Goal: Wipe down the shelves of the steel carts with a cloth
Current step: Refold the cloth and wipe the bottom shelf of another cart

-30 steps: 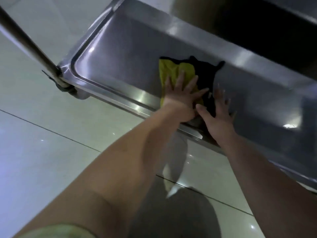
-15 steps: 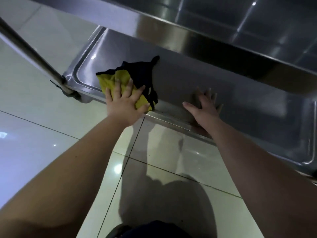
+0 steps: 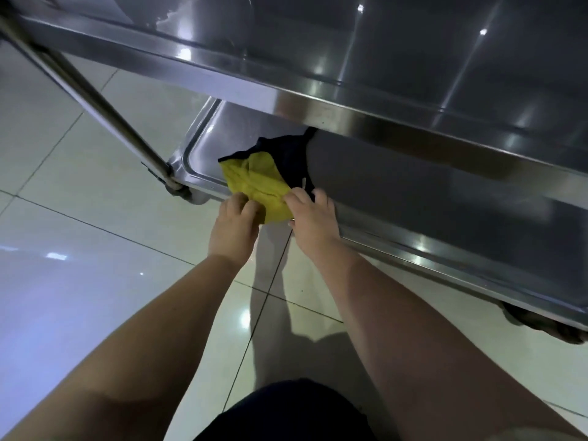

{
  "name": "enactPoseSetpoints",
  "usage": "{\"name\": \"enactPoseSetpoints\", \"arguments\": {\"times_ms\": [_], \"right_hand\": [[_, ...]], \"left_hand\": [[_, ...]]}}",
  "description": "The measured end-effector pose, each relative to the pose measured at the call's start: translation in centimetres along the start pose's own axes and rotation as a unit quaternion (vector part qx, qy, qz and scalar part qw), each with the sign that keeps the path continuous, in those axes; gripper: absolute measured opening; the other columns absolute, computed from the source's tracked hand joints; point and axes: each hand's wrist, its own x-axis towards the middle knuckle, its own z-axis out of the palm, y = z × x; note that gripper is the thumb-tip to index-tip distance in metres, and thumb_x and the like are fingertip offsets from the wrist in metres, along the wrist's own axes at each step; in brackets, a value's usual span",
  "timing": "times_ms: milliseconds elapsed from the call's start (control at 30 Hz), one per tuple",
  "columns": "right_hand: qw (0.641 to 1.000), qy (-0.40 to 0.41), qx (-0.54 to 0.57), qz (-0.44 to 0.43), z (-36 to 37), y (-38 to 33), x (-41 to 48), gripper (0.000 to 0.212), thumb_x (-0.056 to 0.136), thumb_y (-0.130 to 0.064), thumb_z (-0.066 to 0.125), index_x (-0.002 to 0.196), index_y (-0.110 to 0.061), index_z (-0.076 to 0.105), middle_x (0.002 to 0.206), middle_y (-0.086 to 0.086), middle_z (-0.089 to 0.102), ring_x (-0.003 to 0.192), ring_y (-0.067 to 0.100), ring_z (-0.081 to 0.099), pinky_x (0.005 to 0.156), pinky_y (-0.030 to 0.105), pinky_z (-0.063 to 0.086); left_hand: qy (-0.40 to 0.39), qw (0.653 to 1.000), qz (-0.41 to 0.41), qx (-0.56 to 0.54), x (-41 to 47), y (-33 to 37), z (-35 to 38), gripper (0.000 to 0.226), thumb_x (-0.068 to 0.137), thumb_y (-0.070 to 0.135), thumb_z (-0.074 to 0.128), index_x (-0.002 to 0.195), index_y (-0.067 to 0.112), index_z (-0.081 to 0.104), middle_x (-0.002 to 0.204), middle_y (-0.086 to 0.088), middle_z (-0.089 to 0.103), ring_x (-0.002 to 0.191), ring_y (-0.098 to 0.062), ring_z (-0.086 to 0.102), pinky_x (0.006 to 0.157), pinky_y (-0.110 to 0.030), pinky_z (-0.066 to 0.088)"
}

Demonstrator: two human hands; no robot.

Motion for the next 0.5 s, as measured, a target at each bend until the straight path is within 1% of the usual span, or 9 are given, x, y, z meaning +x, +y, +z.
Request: {"name": "enactPoseSetpoints", "arguments": {"times_ms": [67, 133, 233, 267, 300, 367, 433, 500], "right_hand": [[1.000, -0.013, -0.020, -0.009, -1.1, -0.4, 0.4, 0.033, 0.091, -0.009, 0.055, 0.121, -0.023, 0.052, 0.125, -0.002, 0.052, 0.114, 0.029, 0.039, 0.090, 0.040, 0.031], [0.999, -0.019, -0.029, -0.012, -2.9, -1.0, 0.5, 0.028, 0.091, -0.010, 0.055, 0.115, -0.023, 0.055, 0.117, -0.002, 0.056, 0.113, 0.028, 0.042, 0.089, 0.042, 0.031], [0.999, 0.018, 0.008, -0.027, -7.5, -3.1, -0.7, 0.023, 0.082, -0.010, 0.069, 0.103, -0.017, 0.061, 0.102, 0.004, 0.061, 0.104, 0.030, 0.052, 0.086, 0.043, 0.038], [0.999, 0.006, 0.038, -0.039, -9.6, -4.3, -1.3, 0.023, 0.082, -0.011, 0.069, 0.104, -0.014, 0.062, 0.103, 0.006, 0.062, 0.102, 0.030, 0.054, 0.086, 0.042, 0.039], [0.996, -0.016, 0.070, -0.050, -12.0, -5.7, -1.9, 0.024, 0.085, -0.011, 0.066, 0.109, -0.012, 0.061, 0.108, 0.008, 0.061, 0.103, 0.030, 0.054, 0.088, 0.041, 0.039], [0.988, -0.069, 0.132, -0.052, -16.6, -8.7, -3.0, 0.026, 0.091, -0.008, 0.057, 0.117, -0.010, 0.058, 0.117, 0.010, 0.058, 0.106, 0.029, 0.053, 0.088, 0.040, 0.041], [0.979, -0.097, 0.174, -0.040, -21.3, -11.8, -3.7, 0.027, 0.093, -0.005, 0.051, 0.119, -0.010, 0.057, 0.119, 0.009, 0.055, 0.106, 0.029, 0.053, 0.086, 0.040, 0.046], [0.974, -0.118, 0.190, -0.044, -26.2, -15.0, -4.2, 0.027, 0.094, -0.005, 0.050, 0.119, -0.013, 0.057, 0.120, 0.006, 0.054, 0.105, 0.027, 0.054, 0.084, 0.041, 0.049]], "left_hand": [[-0.011, 0.999, -0.014, -0.031, 0.1, 0.1, -1.0, 0.029, 0.077, -0.005, 0.064, 0.106, 0.002, 0.063, 0.109, -0.019, 0.058, 0.094, -0.040, 0.054, 0.073, -0.047, 0.051], [-0.006, 0.999, -0.011, -0.043, 0.2, 0.7, -3.0, 0.028, 0.079, -0.005, 0.062, 0.107, 0.001, 0.063, 0.101, -0.018, 0.061, 0.088, -0.040, 0.057, 0.075, -0.047, 0.050], [0.034, 0.998, -0.039, -0.040, -0.3, 2.4, -8.0, 0.026, 0.079, -0.001, 0.062, 0.105, 0.005, 0.064, 0.094, -0.014, 0.066, 0.080, -0.037, 0.060, 0.070, -0.044, 0.049], [0.053, 0.996, -0.061, -0.037, -0.9, 3.0, -10.0, 0.026, 0.080, 0.001, 0.062, 0.105, 0.008, 0.065, 0.095, -0.011, 0.067, 0.080, -0.036, 0.062, 0.072, -0.042, 0.048], [0.067, 0.993, -0.092, -0.042, -1.6, 3.6, -12.2, 0.027, 0.082, 0.003, 0.061, 0.107, 0.012, 0.065, 0.097, -0.008, 0.069, 0.083, -0.034, 0.062, 0.077, -0.042, 0.046], [0.086, 0.982, -0.157, -0.063, -3.3, 4.6, -17.1, 0.033, 0.083, 0.002, 0.057, 0.110, 0.017, 0.066, 0.102, -0.003, 0.069, 0.094, -0.031, 0.061, 0.087, -0.041, 0.039], [0.109, 0.973, -0.181, -0.091, -4.6, 5.5, -22.7, 0.038, 0.080, 0.001, 0.054, 0.111, 0.020, 0.067, 0.103, -0.002, 0.070, 0.098, -0.028, 0.061, 0.090, -0.042, 0.042], [0.132, 0.959, -0.204, -0.144, -5.9, 6.6, -29.0, 0.039, 0.081, -0.001, 0.054, 0.113, 0.018, 0.067, 0.102, 0.000, 0.069, 0.098, -0.024, 0.061, 0.088, -0.039, 0.046]]}}
